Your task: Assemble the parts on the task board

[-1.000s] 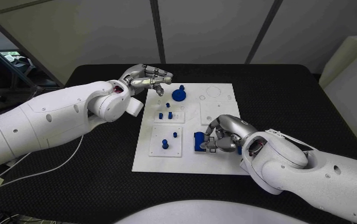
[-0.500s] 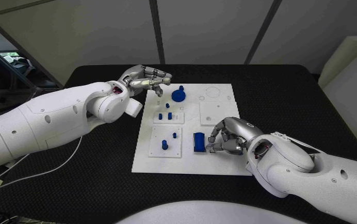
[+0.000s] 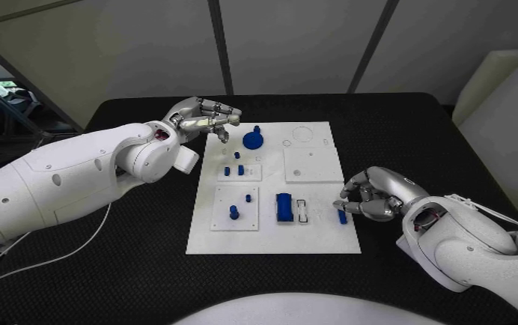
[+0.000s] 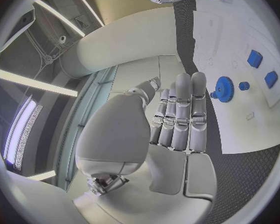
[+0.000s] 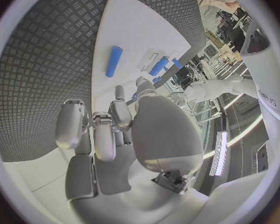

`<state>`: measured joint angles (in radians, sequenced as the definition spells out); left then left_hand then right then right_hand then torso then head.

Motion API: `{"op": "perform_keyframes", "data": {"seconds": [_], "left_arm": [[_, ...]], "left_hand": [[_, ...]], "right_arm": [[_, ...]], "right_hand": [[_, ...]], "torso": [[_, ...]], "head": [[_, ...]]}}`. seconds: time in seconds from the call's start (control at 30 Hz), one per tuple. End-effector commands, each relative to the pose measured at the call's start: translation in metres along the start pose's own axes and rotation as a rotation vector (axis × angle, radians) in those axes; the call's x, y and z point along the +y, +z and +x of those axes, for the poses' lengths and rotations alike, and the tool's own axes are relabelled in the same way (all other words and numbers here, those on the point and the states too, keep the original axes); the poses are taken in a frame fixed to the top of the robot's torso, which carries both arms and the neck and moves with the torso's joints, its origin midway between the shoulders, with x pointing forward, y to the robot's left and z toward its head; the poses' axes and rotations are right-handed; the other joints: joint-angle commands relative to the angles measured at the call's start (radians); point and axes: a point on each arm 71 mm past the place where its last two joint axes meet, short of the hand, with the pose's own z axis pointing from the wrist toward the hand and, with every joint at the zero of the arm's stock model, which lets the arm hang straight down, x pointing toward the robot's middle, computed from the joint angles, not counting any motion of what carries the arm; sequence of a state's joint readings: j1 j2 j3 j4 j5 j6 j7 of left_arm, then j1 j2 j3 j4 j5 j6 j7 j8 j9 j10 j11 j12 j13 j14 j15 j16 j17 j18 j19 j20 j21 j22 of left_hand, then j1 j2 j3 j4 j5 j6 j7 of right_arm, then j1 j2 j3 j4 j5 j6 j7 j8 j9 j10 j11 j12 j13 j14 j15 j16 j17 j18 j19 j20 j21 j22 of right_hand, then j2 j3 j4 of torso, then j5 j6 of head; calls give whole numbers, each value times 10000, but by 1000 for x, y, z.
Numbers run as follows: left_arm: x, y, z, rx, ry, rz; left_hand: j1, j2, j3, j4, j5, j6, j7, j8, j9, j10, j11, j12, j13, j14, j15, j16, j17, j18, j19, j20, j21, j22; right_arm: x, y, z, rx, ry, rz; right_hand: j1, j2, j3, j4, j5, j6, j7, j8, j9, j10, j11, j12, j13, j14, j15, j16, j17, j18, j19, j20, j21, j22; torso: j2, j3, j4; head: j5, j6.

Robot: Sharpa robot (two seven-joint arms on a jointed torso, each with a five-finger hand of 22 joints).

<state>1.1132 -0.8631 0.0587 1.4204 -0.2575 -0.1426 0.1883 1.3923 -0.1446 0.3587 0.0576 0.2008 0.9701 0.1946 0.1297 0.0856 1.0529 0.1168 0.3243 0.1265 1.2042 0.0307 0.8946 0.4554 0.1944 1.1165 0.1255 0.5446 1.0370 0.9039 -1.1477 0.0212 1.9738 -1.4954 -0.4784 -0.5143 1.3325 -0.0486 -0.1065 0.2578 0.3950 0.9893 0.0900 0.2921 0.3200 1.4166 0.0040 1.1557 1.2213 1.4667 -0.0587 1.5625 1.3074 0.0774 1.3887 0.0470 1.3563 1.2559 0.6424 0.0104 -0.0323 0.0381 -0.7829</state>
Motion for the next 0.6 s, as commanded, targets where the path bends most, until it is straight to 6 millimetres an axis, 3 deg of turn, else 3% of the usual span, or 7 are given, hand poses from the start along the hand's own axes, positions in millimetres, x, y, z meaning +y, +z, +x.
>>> {"op": "perform_keyframes", "data": {"seconds": [0.03, 0.1, 0.5, 0.6], "left_arm": [[-1, 0, 1, 60, -46, 99], [-1, 0, 2, 65, -50, 98], [1, -1, 2, 82, -71, 58], [2, -2, 1, 69, -71, 42]], "left_hand": [[1, 103, -41, 9, 28, -49, 3, 28, -10, -59, -1, 14, 15, -26, 17, -21, -10, -114, 35, 56, -42, -10], [1, 103, -41, 9, 28, -49, 3, 28, -10, -59, -1, 14, 15, -26, 17, -21, -10, -114, 35, 56, -42, -10], [1, 103, -41, 9, 28, -49, 3, 28, -10, -59, -1, 14, 15, -26, 17, -21, -10, -114, 35, 56, -42, -10], [1, 103, -41, 9, 28, -49, 3, 28, -10, -59, -1, 14, 15, -26, 17, -21, -10, -114, 35, 56, -42, -10]], "right_arm": [[-4, -3, -1, 206, -279, 241], [-7, -3, -1, 256, -434, 372], [-11, 4, 6, 653, -1137, 741], [-8, 6, 10, 838, -1179, 753]], "right_hand": [[-69, -7, -67, 108, 129, 279, -29, -7, -13, 13, 37, 43, 109, 968, 30, -81, 2315, -50, -1, 87, -60, -31], [-83, -27, -142, 157, 71, 427, -70, 6, 12, 16, 3, 36, 115, 959, 4, -101, 2276, -44, -11, 76, -76, -47], [-242, -27, -356, 303, -56, 563, -102, -62, 51, -3, -21, -31, 91, 951, -21, -122, 2241, -35, -33, 49, -118, -87], [-247, -11, -369, 304, -62, 592, -112, -59, 61, 1, -27, -25, 99, 950, -25, -125, 2237, -35, -33, 46, -120, -89]], "torso": [[3, 22, -44], [3, 34, -58], [-2, 3, -16], [1, 20, -23]], "head": [[-51, 17], [-54, 23], [-128, 2], [-95, -12]]}}
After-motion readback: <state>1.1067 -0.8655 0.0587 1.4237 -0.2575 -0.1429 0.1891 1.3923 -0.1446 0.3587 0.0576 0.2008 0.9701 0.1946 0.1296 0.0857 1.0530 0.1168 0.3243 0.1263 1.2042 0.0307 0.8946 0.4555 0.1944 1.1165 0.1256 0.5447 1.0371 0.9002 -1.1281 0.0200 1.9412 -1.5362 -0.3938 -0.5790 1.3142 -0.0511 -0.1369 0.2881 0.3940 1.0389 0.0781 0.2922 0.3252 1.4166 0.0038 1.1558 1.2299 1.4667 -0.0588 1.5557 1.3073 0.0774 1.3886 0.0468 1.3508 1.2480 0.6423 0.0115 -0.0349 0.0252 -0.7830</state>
